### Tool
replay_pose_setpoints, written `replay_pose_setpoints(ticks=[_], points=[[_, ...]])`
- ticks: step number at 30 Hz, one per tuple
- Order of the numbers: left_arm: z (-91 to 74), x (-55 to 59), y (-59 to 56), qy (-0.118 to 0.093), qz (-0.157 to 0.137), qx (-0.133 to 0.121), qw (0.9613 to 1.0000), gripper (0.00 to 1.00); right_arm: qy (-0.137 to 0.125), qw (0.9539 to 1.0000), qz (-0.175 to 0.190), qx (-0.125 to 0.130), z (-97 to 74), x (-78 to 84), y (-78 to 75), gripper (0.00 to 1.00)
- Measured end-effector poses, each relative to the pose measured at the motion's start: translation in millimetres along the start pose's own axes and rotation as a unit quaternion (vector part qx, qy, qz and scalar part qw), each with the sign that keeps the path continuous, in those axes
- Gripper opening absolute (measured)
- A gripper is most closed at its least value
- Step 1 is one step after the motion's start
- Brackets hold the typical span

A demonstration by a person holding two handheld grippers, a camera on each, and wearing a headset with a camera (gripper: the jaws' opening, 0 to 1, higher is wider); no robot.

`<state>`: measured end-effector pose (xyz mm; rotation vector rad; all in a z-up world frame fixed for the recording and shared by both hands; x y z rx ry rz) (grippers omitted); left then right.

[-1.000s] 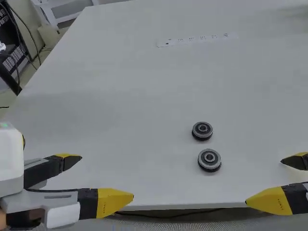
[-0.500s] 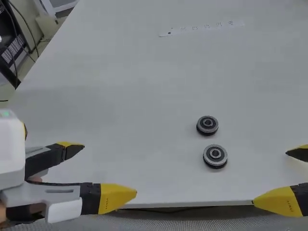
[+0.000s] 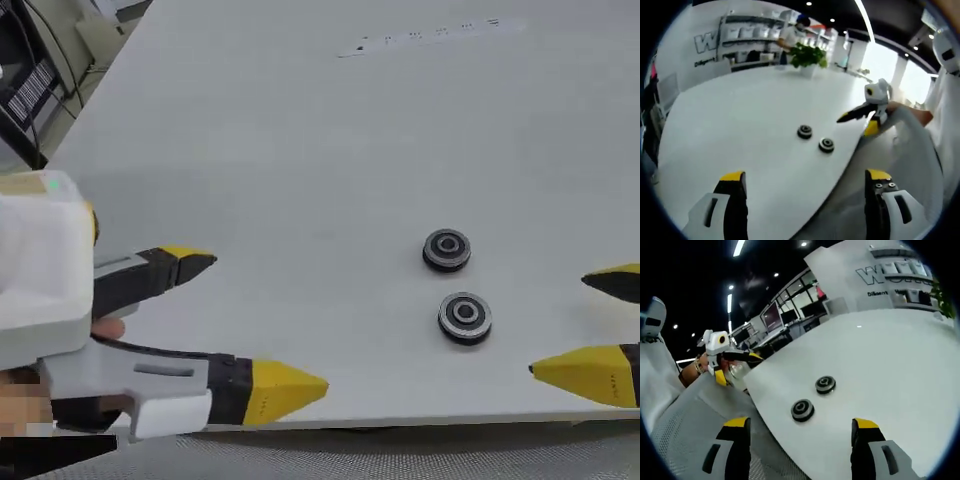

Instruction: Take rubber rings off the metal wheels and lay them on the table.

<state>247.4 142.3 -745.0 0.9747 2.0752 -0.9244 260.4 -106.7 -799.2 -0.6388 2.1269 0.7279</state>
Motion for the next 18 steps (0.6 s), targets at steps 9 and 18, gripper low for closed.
replay_pose_setpoints(ticks=[9, 18], points=[[29.4, -20.4, -12.8, 0.023, 0.058, 0.033, 0.9975, 0.94, -0.003, 0.9985, -0.039, -0.038, 19.5, -2.0, 9.1, 0.78], [64.1, -30.0, -16.3, 0.064, 0.115, 0.066, 0.9891, 0.90, -0.020, 0.9950, -0.087, -0.044, 30.7, -6.0, 7.1, 0.69]])
Point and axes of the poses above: the centre of the closed fingertips' face, and the gripper's own axes: z roughly forward along the fingers, y roughly to its left, x roughly out of its underside, the point moved 5 cm from there along -z, roughly backward along the fingers, and after that the axes turned 15 degrees about x, right-handed, at the moved point
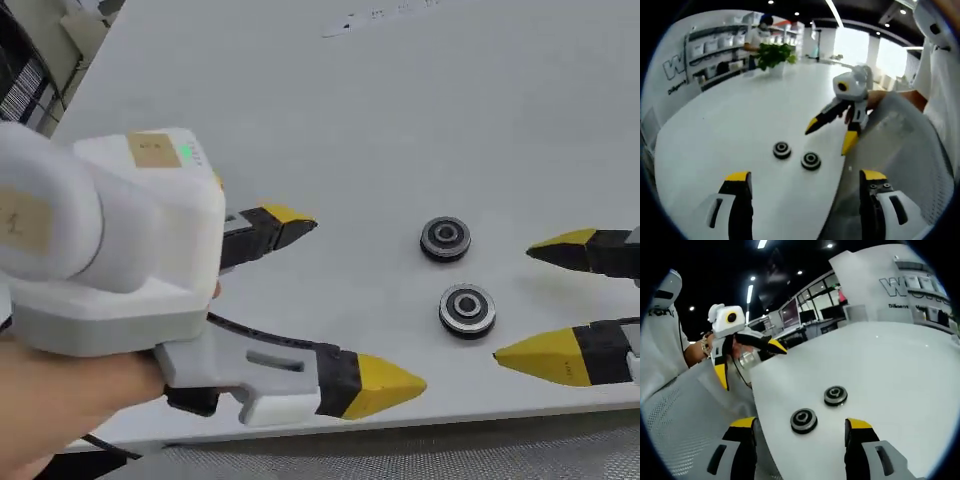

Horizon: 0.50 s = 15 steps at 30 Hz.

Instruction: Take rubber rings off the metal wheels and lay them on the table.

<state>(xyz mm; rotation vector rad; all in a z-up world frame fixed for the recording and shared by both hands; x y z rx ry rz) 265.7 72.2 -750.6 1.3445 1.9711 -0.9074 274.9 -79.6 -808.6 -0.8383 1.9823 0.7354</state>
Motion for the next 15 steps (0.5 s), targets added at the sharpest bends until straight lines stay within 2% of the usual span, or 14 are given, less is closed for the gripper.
replay_pose_setpoints(ticks=[1, 4, 10, 12, 13, 15], points=[[4.8, -1.3, 0.5, 0.005, 0.006, 0.003, 1.0000, 0.89, 0.000, 1.0000, -0.006, 0.000, 0.8, 0.6, -0.8, 0.68], [13.4, -5.8, 2.2, 0.004, 0.017, 0.006, 0.9998, 0.90, -0.001, 0.9998, -0.018, -0.002, 2.0, 2.4, -2.0, 0.61], [29.8, -17.8, 4.8, -0.025, 0.015, 0.027, 0.9992, 0.84, -0.004, 0.9998, -0.020, -0.004, 5.5, 3.2, -5.0, 0.52], [36.0, -20.6, 7.9, -0.025, 0.022, 0.026, 0.9991, 0.83, 0.000, 0.9998, -0.018, -0.010, 6.5, 3.5, -5.0, 0.47], [38.9, -21.4, 11.6, -0.023, 0.036, 0.023, 0.9988, 0.82, 0.000, 0.9996, -0.023, -0.015, 6.7, 3.7, -4.1, 0.42], [42.4, -23.0, 14.0, -0.021, 0.043, 0.021, 0.9986, 0.78, -0.002, 0.9993, -0.035, -0.016, 7.5, 3.2, -3.6, 0.37]])
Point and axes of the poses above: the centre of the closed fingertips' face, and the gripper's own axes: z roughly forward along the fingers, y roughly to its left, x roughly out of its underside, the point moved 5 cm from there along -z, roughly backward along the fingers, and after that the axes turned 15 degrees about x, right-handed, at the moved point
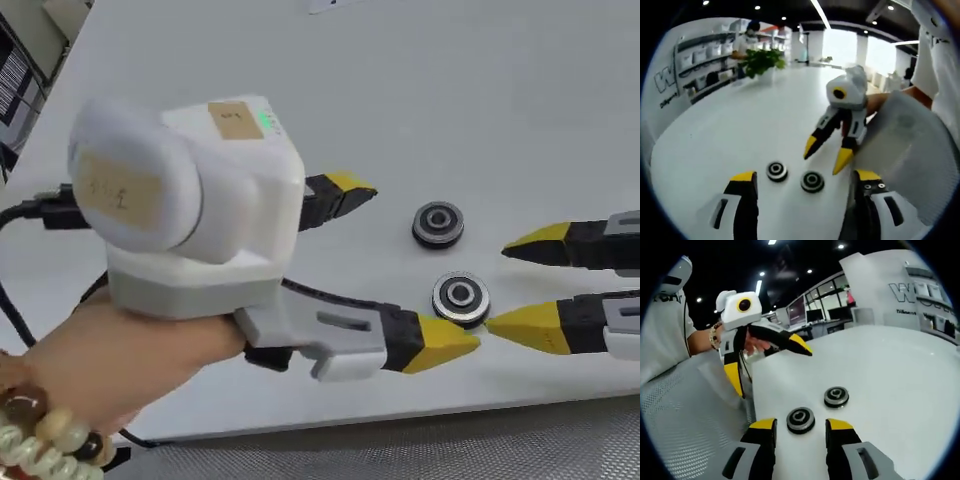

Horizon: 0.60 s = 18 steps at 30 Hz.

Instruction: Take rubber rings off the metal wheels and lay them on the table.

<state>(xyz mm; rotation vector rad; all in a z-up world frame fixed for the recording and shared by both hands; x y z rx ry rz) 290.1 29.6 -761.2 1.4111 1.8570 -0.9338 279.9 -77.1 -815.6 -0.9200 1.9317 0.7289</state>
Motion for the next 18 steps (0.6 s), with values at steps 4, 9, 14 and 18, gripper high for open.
replay_pose_setpoints(ticks=[4, 9, 14, 18], points=[[9.7, -1.2, -1.8, 0.005, 0.011, 0.024, 0.9996, 0.70, -0.014, 0.9995, -0.029, 0.004, 0.1, -1.9, 0.3, 0.35], [20.2, -1.3, 0.5, 0.002, 0.023, 0.029, 0.9993, 0.64, 0.007, 0.9981, -0.061, -0.001, 3.8, 5.7, 2.5, 0.28], [28.4, 4.7, 6.2, -0.020, 0.015, 0.023, 0.9994, 0.54, 0.018, 0.9970, -0.075, 0.005, 6.6, 10.6, 1.2, 0.28], [32.3, 10.5, 7.2, -0.042, -0.007, 0.025, 0.9988, 0.43, 0.018, 0.9966, -0.080, 0.007, 9.0, 11.9, 0.6, 0.27]])
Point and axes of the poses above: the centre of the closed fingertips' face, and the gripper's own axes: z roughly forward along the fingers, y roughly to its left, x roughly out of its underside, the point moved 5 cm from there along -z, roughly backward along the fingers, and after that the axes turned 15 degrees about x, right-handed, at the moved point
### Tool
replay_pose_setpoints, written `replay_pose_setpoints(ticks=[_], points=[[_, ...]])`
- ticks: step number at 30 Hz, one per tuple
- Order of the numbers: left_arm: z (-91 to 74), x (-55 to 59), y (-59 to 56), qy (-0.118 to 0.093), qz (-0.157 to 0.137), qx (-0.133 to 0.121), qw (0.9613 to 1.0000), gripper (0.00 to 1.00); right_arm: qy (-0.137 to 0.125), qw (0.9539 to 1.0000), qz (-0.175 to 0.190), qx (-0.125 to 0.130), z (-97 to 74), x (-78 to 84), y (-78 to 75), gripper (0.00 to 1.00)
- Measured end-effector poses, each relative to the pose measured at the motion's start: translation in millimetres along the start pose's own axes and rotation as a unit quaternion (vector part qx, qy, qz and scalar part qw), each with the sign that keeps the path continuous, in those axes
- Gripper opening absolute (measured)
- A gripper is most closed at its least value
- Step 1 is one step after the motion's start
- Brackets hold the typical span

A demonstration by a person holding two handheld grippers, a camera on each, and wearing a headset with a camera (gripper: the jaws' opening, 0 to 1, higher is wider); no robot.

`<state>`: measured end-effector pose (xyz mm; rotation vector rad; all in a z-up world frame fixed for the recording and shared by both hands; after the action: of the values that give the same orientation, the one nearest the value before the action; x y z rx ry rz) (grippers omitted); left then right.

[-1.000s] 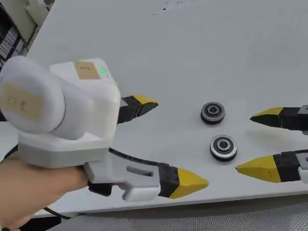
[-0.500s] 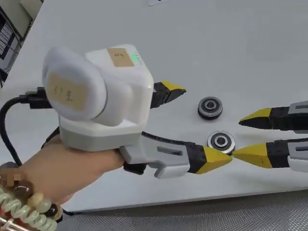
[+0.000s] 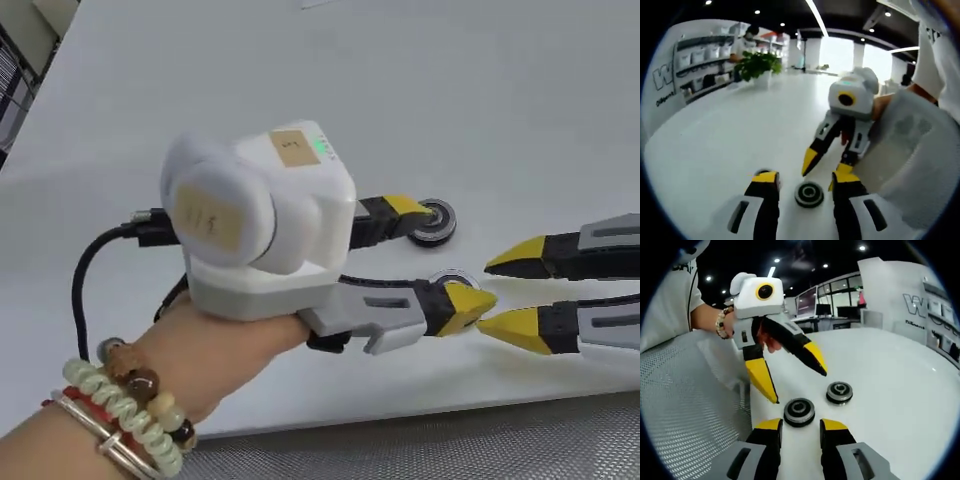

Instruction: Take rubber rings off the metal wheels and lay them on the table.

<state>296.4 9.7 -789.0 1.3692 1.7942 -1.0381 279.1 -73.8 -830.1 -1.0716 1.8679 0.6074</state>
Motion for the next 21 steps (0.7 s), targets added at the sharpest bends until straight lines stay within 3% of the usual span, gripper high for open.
replay_pose_setpoints(ticks=[2, 11, 14, 17, 19, 21], points=[[2.6, 5.1, -0.6, 0.008, 0.012, 0.000, 0.9999, 0.36, -0.003, 1.0000, -0.002, -0.003, 0.6, -0.9, 0.9, 0.26], [11.8, 22.2, -2.8, 0.040, 0.018, 0.012, 0.9990, 0.21, 0.002, 0.9999, -0.011, -0.003, 4.9, 2.7, 2.2, 0.21], [12.8, 25.8, -1.4, 0.044, 0.002, 0.008, 0.9990, 0.21, 0.008, 0.9998, -0.020, -0.001, 6.4, 5.6, 2.0, 0.22], [13.8, 29.1, -3.1, 0.053, 0.009, 0.008, 0.9985, 0.20, 0.009, 0.9997, -0.023, -0.001, 6.8, 6.1, 2.2, 0.22], [14.3, 27.4, -3.0, 0.050, 0.019, 0.010, 0.9985, 0.17, 0.007, 0.9997, -0.022, -0.004, 6.9, 5.2, 3.3, 0.21], [14.6, 27.8, -3.2, 0.041, 0.007, 0.006, 0.9991, 0.17, 0.005, 0.9997, -0.024, -0.005, 7.1, 4.4, 3.8, 0.21]])
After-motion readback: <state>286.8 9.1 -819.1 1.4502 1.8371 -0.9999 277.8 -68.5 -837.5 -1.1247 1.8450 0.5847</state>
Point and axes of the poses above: the centre of the closed fingertips' face, and the gripper's own axes: z roughly forward along the fingers, y roughly to its left, x roughly out of its underside, the point moved 5 cm from there along -z, roughly backward along the fingers, and after that the axes turned 15 degrees about x, right-handed, at the moved point
